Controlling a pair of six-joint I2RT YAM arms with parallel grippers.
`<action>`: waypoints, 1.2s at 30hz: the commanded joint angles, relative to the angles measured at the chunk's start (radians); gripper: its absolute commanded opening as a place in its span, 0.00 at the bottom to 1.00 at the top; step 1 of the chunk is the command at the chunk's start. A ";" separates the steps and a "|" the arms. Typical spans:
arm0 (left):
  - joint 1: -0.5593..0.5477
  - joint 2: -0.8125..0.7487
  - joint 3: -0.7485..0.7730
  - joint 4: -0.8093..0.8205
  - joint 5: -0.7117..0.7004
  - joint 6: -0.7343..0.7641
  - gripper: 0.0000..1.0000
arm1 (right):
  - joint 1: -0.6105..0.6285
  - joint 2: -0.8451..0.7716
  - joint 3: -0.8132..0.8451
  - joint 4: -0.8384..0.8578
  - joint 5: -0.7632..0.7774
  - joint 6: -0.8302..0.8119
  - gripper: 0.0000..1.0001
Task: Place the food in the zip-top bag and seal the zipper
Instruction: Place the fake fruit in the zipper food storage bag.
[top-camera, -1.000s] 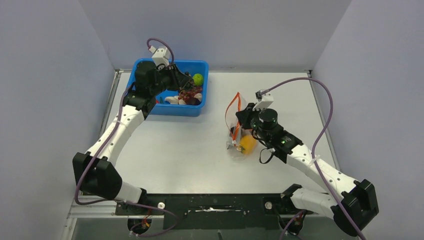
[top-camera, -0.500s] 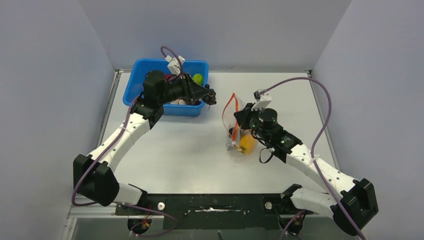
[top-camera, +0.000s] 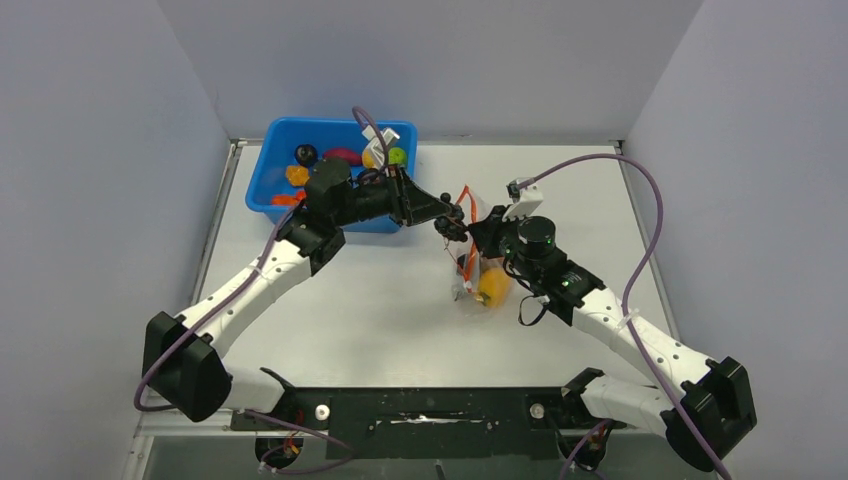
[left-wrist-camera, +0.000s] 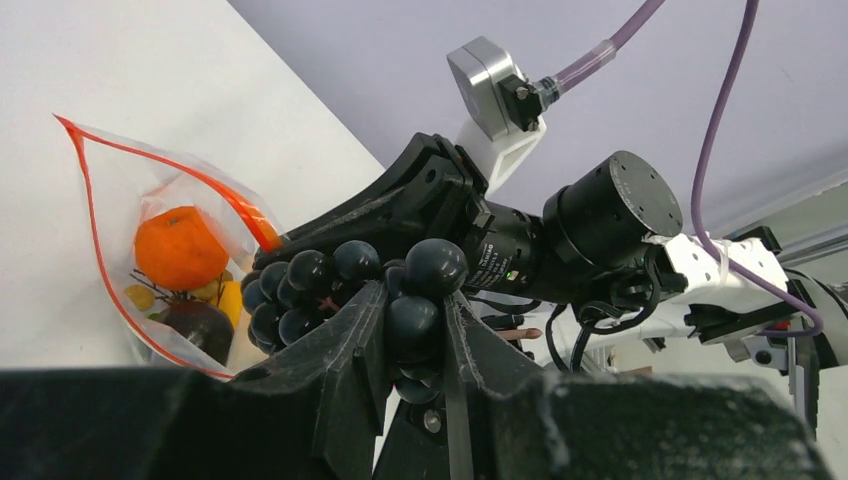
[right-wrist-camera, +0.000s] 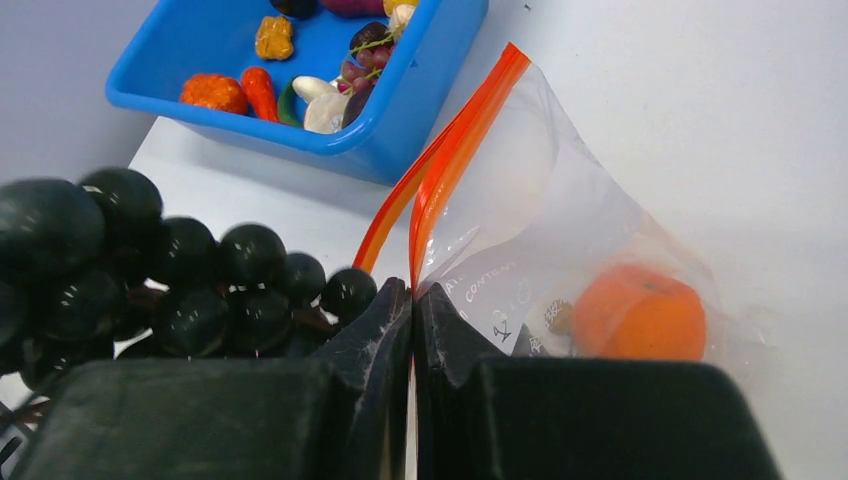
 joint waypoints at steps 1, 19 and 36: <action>-0.003 0.011 -0.014 0.090 0.009 -0.019 0.14 | -0.005 -0.022 0.021 0.111 -0.012 -0.021 0.00; -0.033 0.156 -0.034 0.072 -0.084 0.008 0.12 | 0.009 -0.039 -0.007 0.199 -0.104 -0.059 0.00; -0.111 0.229 0.052 -0.158 -0.365 0.186 0.11 | 0.064 -0.028 -0.009 0.256 -0.110 -0.082 0.00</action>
